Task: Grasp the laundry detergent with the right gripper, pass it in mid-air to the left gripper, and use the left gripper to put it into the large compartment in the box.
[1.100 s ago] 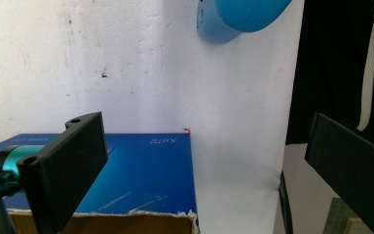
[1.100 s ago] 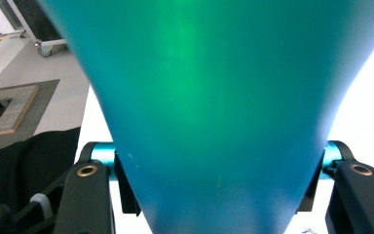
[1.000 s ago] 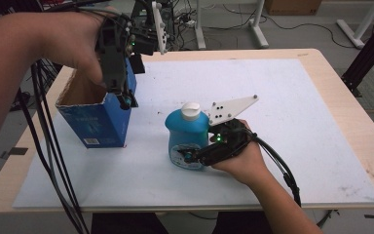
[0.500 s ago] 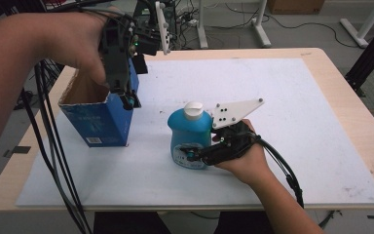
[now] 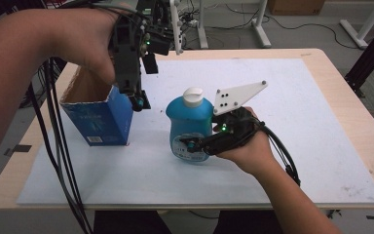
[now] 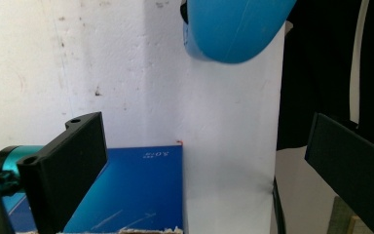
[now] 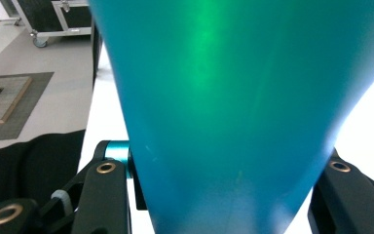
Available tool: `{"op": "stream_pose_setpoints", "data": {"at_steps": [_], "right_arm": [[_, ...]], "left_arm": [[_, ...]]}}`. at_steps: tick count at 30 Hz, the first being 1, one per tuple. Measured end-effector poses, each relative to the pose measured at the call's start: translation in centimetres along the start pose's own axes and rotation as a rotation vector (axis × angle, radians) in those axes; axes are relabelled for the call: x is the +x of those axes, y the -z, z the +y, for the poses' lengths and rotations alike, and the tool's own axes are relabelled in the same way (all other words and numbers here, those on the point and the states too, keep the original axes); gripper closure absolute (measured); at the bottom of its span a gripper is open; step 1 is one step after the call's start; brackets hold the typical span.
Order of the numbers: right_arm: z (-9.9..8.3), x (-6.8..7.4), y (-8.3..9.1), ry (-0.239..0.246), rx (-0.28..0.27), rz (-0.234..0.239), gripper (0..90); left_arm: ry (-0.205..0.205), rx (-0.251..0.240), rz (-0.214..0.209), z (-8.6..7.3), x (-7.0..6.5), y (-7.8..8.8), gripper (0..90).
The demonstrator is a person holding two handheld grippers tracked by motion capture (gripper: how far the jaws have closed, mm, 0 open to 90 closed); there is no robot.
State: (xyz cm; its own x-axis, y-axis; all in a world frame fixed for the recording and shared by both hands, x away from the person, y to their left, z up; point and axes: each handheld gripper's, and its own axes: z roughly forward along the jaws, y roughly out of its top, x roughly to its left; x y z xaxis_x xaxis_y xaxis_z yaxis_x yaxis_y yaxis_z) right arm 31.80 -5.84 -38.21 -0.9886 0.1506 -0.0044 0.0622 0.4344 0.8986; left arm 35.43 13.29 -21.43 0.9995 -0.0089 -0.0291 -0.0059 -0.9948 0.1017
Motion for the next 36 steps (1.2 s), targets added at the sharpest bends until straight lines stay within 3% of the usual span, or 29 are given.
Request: {"op": "stream_pose_setpoints", "data": {"at_steps": [13, 19, 28, 36], "right_arm": [[3.3, -0.2, 0.4, 0.004, 0.025, 0.073, 46.9], [4.7, -0.1, 0.3, 0.0, 0.033, 0.109, 47.0], [5.6, -0.1, 0.0, -0.007, 0.04, 0.13, 47.0], [5.8, -0.2, 0.0, -0.01, 0.033, 0.131, 47.0]], "left_arm": [[-0.025, 0.009, -0.032, 2.3, -1.3, -0.2, 1.7], [-0.023, -0.02, -0.049, 3.2, -1.7, -0.1, 1.7], [-0.035, -0.013, -0.037, 4.0, -2.0, -0.3, 1.8], [-0.002, -0.016, -0.042, 4.2, -1.9, -0.5, 2.5]]}}
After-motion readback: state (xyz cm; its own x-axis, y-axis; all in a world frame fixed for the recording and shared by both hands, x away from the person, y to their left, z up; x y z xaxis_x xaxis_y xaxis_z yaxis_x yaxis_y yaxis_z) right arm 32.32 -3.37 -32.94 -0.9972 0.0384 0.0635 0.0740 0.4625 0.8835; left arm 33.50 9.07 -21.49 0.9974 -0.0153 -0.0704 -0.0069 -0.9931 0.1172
